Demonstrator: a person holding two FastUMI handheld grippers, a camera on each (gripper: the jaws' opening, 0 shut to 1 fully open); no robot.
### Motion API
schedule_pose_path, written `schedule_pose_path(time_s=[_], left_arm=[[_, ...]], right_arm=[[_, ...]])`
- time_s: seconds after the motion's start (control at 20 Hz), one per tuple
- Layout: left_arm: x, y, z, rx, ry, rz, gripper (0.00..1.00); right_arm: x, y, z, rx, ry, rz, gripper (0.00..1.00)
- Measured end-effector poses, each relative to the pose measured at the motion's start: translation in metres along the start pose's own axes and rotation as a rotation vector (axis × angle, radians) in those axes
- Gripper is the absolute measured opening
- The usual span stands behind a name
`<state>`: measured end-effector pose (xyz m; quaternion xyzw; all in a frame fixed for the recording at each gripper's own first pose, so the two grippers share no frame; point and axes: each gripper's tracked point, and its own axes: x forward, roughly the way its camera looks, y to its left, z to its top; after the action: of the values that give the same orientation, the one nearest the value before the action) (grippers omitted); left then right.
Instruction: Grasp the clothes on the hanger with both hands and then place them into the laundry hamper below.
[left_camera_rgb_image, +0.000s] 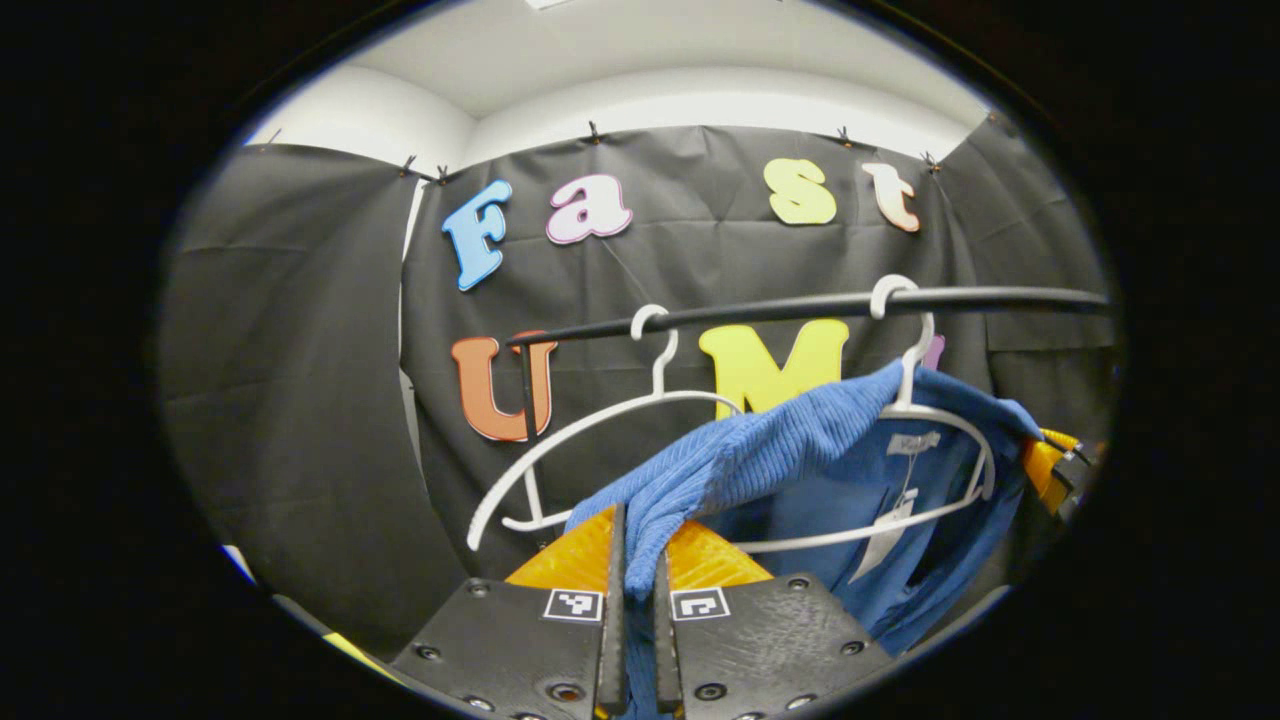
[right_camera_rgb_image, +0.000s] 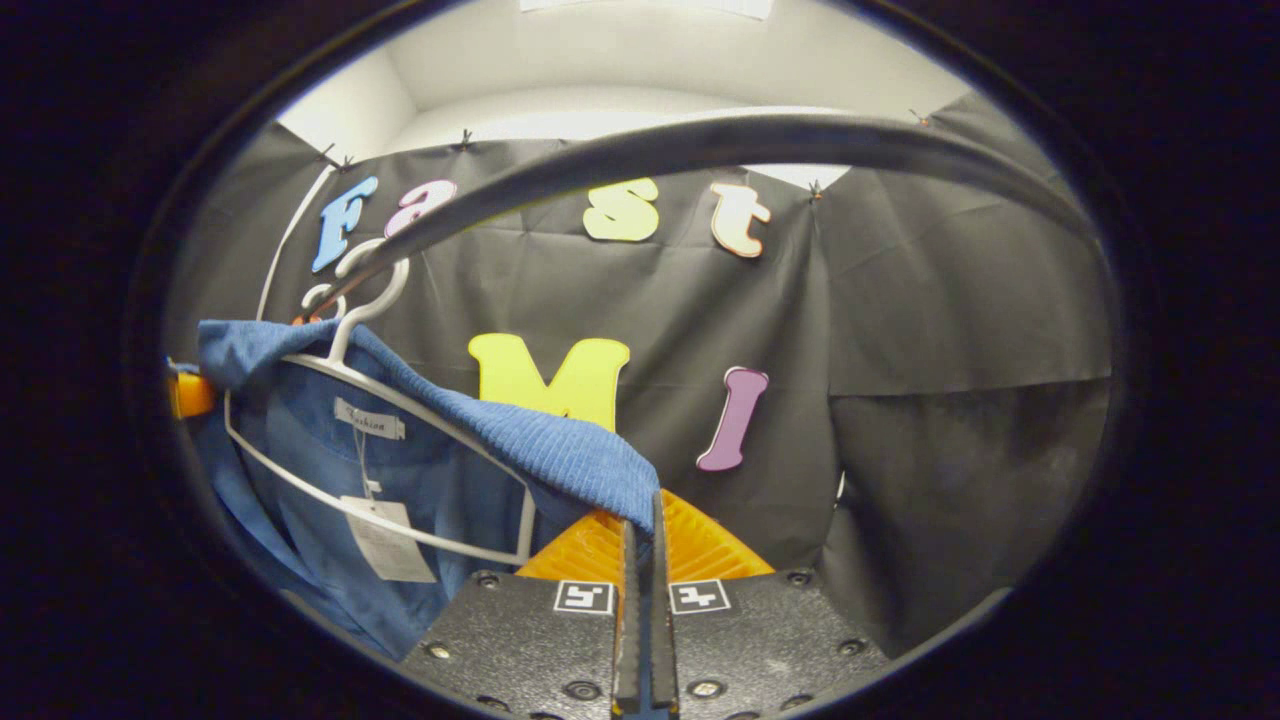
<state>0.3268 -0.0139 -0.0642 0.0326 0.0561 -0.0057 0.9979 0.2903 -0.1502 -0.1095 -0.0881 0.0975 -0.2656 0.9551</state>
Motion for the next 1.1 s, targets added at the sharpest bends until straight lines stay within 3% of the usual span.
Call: schedule_pose_path(time_s=[0.2, 0.4, 0.8, 0.95, 1.1], left_arm=[[-0.013, 0.009, 0.032, 0.029, -0.029, -0.058, 0.11], [-0.016, 0.016, 0.046, 0.054, 0.033, -0.127, 0.11], [-0.018, 0.026, 0.055, 0.284, 0.198, -0.355, 0.08], [-0.018, 0.026, 0.053, 0.235, 0.249, -0.408, 0.07], [-0.029, 0.015, 0.055, 0.116, 0.273, -0.505, 0.12]], right_arm=[[-0.01, -0.005, 0.008, -0.04, -0.016, -0.002, 0.07], [-0.02, -0.004, 0.012, -0.072, -0.027, 0.02, 0.07], [-0.036, 0.003, 0.01, -0.082, -0.009, 0.095, 0.07], [-0.036, 0.004, 0.006, -0.05, 0.008, 0.137, 0.07], [-0.032, 0.013, -0.017, 0.102, 0.097, 0.214, 0.07]])
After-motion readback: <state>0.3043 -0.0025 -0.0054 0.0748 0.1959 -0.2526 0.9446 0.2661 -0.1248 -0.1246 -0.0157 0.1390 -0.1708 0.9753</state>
